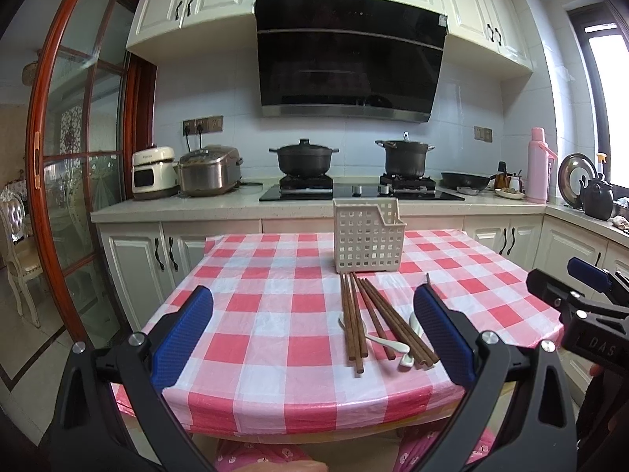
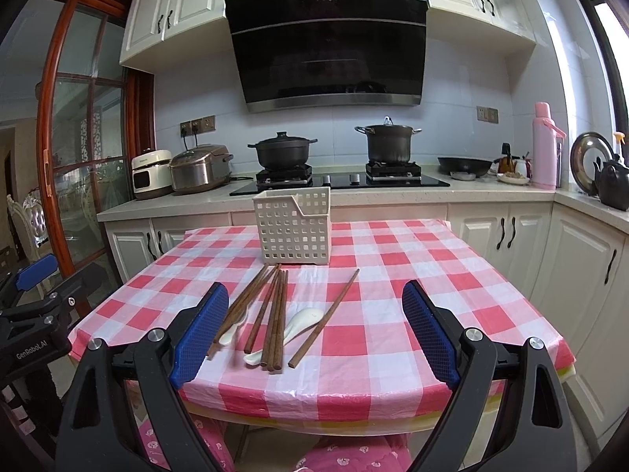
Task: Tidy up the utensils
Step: 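Lower both tools toward the wooden chopsticks on the cloth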
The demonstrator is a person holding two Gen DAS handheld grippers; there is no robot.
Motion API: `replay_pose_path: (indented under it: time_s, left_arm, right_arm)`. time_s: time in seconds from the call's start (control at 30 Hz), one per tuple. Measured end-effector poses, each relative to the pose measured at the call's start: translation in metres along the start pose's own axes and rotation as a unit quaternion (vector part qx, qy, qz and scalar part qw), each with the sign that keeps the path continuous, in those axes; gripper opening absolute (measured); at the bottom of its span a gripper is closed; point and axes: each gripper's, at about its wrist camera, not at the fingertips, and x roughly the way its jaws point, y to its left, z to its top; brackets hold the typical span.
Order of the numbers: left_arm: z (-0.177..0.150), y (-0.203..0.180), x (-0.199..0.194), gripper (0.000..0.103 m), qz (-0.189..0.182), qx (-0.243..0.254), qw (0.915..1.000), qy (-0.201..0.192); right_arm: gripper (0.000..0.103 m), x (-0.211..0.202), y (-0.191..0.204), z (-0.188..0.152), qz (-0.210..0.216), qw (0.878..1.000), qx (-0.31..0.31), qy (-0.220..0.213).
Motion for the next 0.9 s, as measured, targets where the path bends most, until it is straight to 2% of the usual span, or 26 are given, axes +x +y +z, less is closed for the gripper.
replay_pose_path:
  time_s: [0.27, 0.47, 0.57, 0.7, 0.9]
  left_arm:
    - [0.000, 0.007, 0.039, 0.099, -0.010, -0.005, 0.9983, 0.058]
    - [0.004, 0.004, 0.097, 0.099, -0.019, 0.017, 0.9938, 0.108]
    - [0.010, 0.011, 0.128, 0.099, -0.014, -0.006, 0.9912, 0.132]
    - [0.011, 0.018, 0.176, 0.099, -0.016, -0.013, 0.9850, 0.171]
    - [0.003, 0.024, 0.243, 0.098, -0.035, -0.022, 0.9690, 0.244]
  right_arm:
    - [0.084, 0.033, -0.005, 0.002, -0.008, 0.999, -0.005, 0.033]
    - [0.084, 0.085, -0.015, 0.004, -0.013, 0.996, -0.001, 0.087]
    - [0.084, 0.115, -0.023, 0.004, -0.010, 0.993, 0.007, 0.115]
    - [0.084, 0.153, -0.030, 0.000, -0.011, 0.988, 0.017, 0.152]
    - [0.084, 0.204, -0.033, -0.001, -0.004, 0.977, 0.025, 0.211]
